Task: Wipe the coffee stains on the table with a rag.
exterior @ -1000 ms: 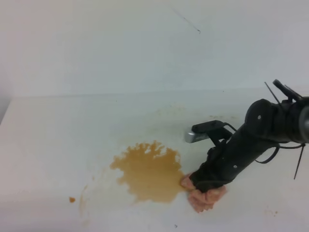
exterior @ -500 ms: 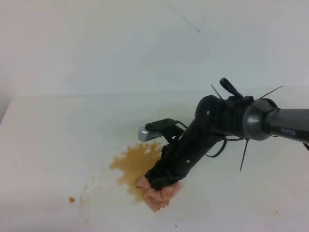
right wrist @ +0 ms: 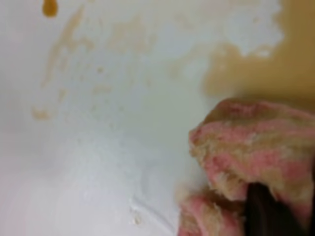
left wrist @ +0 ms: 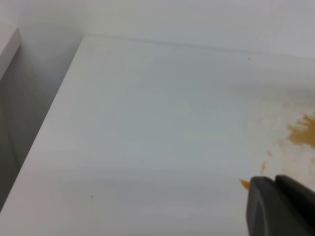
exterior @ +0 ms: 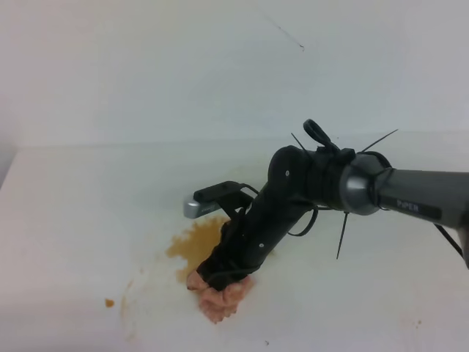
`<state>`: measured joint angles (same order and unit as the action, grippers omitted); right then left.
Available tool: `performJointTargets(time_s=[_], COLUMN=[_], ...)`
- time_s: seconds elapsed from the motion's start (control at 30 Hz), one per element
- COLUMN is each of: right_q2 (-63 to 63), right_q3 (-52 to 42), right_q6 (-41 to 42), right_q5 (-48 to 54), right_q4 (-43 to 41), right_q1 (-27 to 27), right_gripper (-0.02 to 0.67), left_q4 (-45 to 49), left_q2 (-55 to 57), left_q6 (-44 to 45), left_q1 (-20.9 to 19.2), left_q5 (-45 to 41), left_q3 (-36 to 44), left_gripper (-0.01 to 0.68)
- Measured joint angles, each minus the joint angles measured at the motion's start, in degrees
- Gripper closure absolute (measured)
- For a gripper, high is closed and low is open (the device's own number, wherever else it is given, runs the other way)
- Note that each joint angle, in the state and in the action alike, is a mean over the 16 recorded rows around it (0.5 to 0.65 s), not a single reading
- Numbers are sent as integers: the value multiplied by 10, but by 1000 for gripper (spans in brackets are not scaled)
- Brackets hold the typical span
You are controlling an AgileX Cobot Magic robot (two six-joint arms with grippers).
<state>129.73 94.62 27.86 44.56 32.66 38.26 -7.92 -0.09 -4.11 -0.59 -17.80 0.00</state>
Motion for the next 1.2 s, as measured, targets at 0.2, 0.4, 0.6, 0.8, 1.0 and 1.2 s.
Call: performJointTargets(time_s=[0.2,0.4,0.6,0.8,1.0,1.2], right_q2=[4,13,31,50,57,57], right_q3=[44,79,90,92,93,94], right_q6=[-4,-6,-8,-25,-45,-60], right_q5=[14,22,27,23,14,7], right_q4=[-2,-4,-15,-45,-75,-92], right_q1=[11,23,31,28,10,-23], right_gripper=[613,613,613,613,613,613], left_q4=[0,0,0,0,0,0], left_q2=[0,1,0,0,-1,0], left_q6=[0,0,0,0,0,0], left_q1=[0,0,0,0,0,0], left_q5=[0,0,0,0,1,2], left_q3=[0,0,0,0,1,6], left_gripper=[675,675,675,675,675,674])
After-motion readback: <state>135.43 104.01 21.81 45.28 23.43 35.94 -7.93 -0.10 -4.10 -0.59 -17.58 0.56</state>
